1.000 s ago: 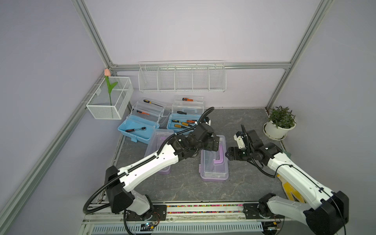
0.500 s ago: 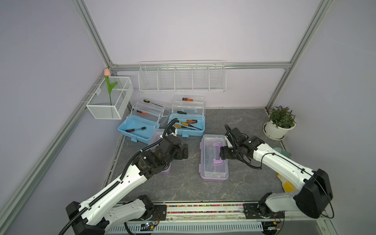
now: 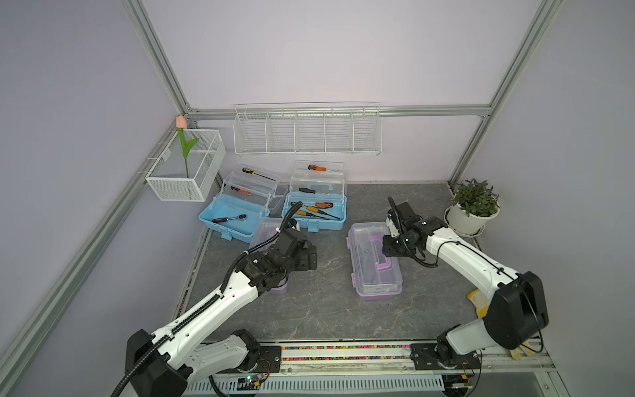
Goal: Close toolboxes
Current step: Move the toolbox to the corner of the board.
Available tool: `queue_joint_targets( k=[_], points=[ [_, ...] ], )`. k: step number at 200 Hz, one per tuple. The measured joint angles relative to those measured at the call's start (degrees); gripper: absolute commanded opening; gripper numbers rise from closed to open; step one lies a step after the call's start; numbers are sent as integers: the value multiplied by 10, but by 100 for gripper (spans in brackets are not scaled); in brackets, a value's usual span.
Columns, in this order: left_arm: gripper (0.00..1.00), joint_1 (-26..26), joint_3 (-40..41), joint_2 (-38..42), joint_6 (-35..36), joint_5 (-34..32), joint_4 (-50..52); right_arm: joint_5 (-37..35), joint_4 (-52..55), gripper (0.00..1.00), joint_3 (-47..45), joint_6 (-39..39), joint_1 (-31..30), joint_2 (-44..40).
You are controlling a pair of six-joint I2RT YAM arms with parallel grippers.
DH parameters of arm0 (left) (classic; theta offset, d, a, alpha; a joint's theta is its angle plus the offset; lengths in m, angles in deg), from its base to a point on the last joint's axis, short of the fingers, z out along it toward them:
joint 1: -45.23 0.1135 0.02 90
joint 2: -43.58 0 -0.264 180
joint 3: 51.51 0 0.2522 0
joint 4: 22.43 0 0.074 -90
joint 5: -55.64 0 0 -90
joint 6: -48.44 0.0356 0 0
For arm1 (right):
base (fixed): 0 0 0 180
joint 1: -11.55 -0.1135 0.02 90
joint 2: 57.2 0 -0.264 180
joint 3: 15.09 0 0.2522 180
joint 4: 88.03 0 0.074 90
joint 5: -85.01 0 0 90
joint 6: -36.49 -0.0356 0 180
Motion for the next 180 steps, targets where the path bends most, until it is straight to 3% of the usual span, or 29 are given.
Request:
queue_joint_targets(
  k=[36,68,116,165,180],
  points=[
    [96,11,0,-10,2,9,-3,7,0,31,94,90,127,91],
    [95,18,0,-16,5,11,-2,1,-15,31,224,170,196,204],
    [95,24,0,-23,7,14,0,-13,-17,29,473,240,244,388],
    [94,49,0,-21,10,14,16,-42,36,31,692,270,269,521],
    [94,59,-3,-21,13,14,23,-53,55,36,728,273,271,539]
  ],
)
